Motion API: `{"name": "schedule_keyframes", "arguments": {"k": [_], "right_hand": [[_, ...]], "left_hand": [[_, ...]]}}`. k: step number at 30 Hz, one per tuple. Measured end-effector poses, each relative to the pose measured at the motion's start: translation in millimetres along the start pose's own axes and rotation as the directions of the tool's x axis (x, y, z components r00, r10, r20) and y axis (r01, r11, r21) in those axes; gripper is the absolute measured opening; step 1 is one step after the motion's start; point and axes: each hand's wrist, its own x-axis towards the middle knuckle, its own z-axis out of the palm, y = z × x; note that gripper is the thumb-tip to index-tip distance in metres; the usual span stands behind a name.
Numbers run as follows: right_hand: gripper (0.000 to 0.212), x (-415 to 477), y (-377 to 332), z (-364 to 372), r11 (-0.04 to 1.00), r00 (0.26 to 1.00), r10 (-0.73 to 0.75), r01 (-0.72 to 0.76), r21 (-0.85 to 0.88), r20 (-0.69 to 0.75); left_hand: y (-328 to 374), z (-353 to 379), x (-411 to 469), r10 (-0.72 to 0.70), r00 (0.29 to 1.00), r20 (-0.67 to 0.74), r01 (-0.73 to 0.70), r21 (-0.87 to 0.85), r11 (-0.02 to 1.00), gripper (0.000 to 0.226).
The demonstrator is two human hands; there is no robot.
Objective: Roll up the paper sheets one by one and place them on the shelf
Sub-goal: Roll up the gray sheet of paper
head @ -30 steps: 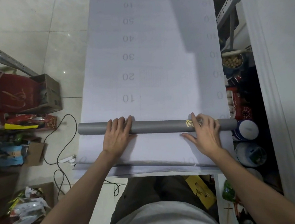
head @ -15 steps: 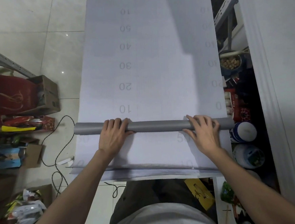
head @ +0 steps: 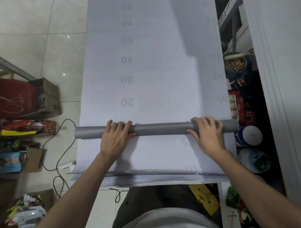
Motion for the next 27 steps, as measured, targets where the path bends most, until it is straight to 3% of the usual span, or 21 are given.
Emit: {"name": "schedule_keyframes", "arguments": {"k": [3, 6, 10, 14, 17, 21, 27], "right_hand": [[0.051, -4, -2, 3, 0.999, 1.0, -0.026, 0.026, 0.023, 0.011], [0.061, -3, -6, 3, 1.0, 0.999, -0.002, 0.001, 0.023, 0.046], [0.056, 2, -4, -3, 1.0, 1.0, -0.008, 0.009, -0.017, 0.024], [0.041, 5, -5, -5, 0.996, 0.999, 0.037, -0.037, 0.077, 0.002], [0.041, 3, -10, -4, 0.997, 1.0, 0.022, -0.022, 0.08, 0.0], [0.062, 3, -12, -6, 0.999, 0.996, -0.006, 0.002, 0.043, 0.094], [0.05, 9, -15, -12, 0.995, 0.999, 0.047, -0.048, 0.091, 0.012]], "left_hand": [[4, 1, -3, 0.023, 1.0, -0.005, -0.023, -0.018, 1.0, 0.043], [7, 0, -3, 0.01, 1.0, 0.028, -0.011, 0.062, 0.998, 0.061], [2, 0, 2, -0.003, 1.0, 0.013, 0.003, 0.002, 1.0, 0.043], [1, 1, 4, -0.008, 1.0, 0.002, 0.008, -0.058, 0.998, 0.031], [6, 3, 1, -0.008, 1.0, 0.023, 0.009, -0.052, 0.999, 0.04], [5, 2, 2, -0.028, 0.998, 0.061, 0.026, 0.022, 0.999, 0.066], [1, 4, 1, -0.024, 1.0, -0.012, 0.023, -0.051, 0.998, 0.037]]}}
